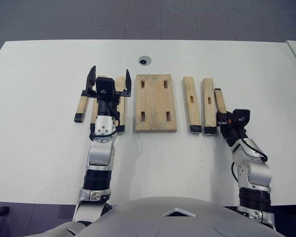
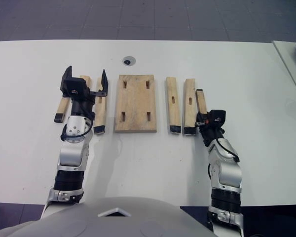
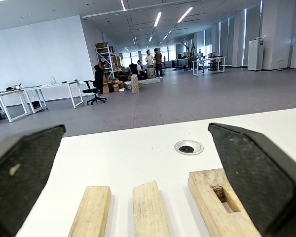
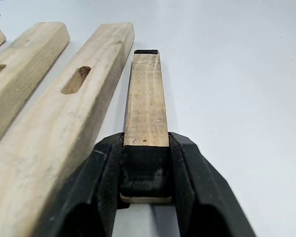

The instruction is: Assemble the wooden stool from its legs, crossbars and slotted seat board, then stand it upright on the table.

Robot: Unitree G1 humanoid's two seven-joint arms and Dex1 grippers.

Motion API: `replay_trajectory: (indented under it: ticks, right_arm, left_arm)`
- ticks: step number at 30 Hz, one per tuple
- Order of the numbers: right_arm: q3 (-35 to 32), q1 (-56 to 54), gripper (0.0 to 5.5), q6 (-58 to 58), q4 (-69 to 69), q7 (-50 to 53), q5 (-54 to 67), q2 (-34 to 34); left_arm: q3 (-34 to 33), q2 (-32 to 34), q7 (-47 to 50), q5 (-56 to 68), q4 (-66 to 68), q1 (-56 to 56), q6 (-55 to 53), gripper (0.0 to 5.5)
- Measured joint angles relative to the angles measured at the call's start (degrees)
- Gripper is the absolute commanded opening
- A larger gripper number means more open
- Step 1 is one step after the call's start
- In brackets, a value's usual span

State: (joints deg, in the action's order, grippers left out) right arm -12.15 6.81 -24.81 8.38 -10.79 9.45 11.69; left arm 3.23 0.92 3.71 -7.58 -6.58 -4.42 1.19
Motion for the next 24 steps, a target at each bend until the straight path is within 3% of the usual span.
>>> replay_trajectory:
  ticks: [7,12,16,20,24]
  right_arm:
    - [-1.0,-0.4,1.32,2.5,2.9,4.8,-2.7,0.1]
    - [1.2,-3.3,1.32,5.2,10.4,1.7,-3.2,2.9]
    - [6.1,-2.2,1.32,5.5,15.7,-3.7,-3.0,4.6]
    - [11.9,-1.9,1.32,5.4,21.6,-11.4,-1.8,8.3]
    - [15.8,-2.0,1.32,4.5,24.2,-15.7,-0.3,9.6]
  left_arm:
    - [-1.0,-0.4,-1.7,3.4,-0.5,0.0,-2.1,5.40]
    - [-3.8,-2.7,-9.4,21.0,-3.7,-1.8,-12.5,5.40]
    - [-7.7,-4.3,-13.7,41.7,-7.8,-3.2,-27.4,5.40]
    - [-11.0,-4.1,-14.5,60.3,-11.3,-3.5,-40.7,4.73]
    - [-11.9,-2.9,-13.3,69.8,-12.5,-3.3,-47.7,4.08]
